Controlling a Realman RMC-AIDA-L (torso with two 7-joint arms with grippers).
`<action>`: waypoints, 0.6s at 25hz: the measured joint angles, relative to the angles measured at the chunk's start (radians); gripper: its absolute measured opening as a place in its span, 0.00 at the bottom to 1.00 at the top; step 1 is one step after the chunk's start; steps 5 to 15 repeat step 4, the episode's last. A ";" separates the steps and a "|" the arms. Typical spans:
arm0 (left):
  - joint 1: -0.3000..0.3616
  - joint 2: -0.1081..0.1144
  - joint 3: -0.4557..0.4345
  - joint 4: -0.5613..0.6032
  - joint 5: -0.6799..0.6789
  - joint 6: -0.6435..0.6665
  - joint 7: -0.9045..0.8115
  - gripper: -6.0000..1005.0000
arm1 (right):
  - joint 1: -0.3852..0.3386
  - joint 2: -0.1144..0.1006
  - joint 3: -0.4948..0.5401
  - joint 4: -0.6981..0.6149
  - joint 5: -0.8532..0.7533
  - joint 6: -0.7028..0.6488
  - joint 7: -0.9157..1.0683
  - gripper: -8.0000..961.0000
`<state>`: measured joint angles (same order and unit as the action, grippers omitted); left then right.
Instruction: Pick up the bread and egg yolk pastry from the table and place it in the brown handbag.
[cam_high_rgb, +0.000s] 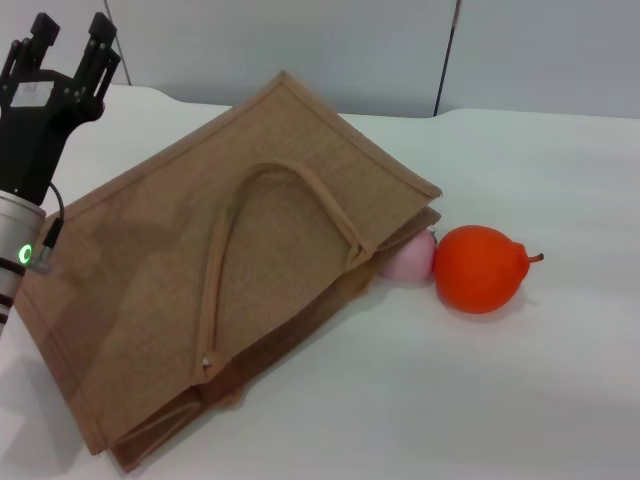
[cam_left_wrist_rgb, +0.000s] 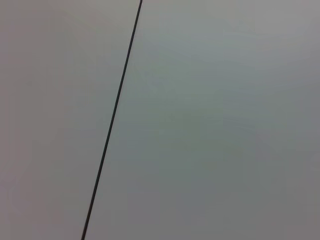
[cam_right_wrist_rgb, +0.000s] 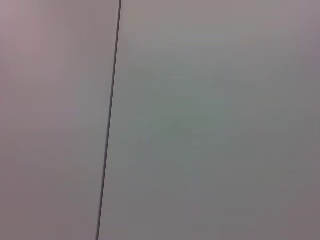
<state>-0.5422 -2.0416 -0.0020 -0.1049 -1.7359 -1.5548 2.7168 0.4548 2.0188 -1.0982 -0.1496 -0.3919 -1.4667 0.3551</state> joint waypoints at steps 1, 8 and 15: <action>0.000 0.000 0.000 0.000 0.000 -0.001 0.000 0.71 | 0.000 0.000 0.000 0.000 0.000 0.000 0.000 0.89; 0.000 0.000 0.000 -0.001 0.000 -0.002 0.000 0.71 | 0.002 0.001 0.000 0.001 0.000 0.000 0.000 0.89; 0.000 0.000 0.000 -0.001 0.000 -0.002 0.000 0.71 | 0.002 0.001 0.000 0.001 0.000 0.000 0.000 0.89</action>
